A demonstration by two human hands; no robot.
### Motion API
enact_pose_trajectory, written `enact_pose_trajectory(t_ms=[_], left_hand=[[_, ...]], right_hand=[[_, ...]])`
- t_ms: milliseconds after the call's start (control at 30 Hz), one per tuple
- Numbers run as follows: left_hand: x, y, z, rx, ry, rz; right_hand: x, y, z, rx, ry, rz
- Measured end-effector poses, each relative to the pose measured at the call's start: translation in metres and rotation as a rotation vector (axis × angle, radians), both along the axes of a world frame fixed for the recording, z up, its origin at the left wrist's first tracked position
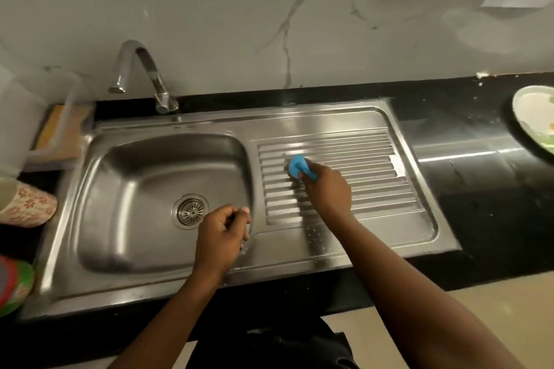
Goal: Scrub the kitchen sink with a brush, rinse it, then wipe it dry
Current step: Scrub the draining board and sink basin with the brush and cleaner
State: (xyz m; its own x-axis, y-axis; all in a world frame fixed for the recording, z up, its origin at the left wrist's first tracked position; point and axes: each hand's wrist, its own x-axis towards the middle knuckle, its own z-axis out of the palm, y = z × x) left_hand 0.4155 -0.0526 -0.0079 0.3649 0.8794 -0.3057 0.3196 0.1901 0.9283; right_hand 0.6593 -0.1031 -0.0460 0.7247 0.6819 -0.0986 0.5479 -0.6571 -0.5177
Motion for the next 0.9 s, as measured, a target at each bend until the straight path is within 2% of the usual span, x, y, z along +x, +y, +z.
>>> enact_pose_trajectory(t_ms=[67,167,267,333,400,500,600,667,767,900], left_hand=[[0.007,-0.003,0.001,0.007,0.015,-0.021],[0.011,-0.004,0.001,0.009,0.046,-0.027],[0.013,-0.005,0.001,0.009,0.080,-0.023],[0.014,-0.005,0.002,0.008,0.096,-0.015],[0.016,-0.005,0.002,0.003,0.097,-0.005],[0.021,-0.006,0.002,-0.007,0.106,0.000],[0.026,-0.005,0.002,0.009,0.117,-0.013],[0.028,-0.003,0.001,0.004,0.111,-0.004],[0.031,-0.002,-0.002,-0.007,0.107,-0.016],[0.035,-0.005,-0.005,-0.012,0.113,-0.042]], right_hand=[[0.030,-0.019,0.002,-0.021,-0.061,-0.039],[0.093,-0.063,0.010,-0.058,-0.107,-0.215],[0.138,-0.085,0.023,-0.082,-0.087,-0.420],[0.130,-0.071,0.024,-0.036,-0.026,-0.452],[0.090,-0.041,0.020,0.020,0.067,-0.386],[0.003,0.016,0.008,0.051,0.165,-0.109],[-0.051,0.056,0.015,0.005,0.135,0.160],[-0.041,0.057,0.022,-0.024,0.104,0.205],[0.015,0.020,0.018,-0.022,0.068,0.097],[0.114,-0.051,0.026,-0.036,-0.010,-0.251]])
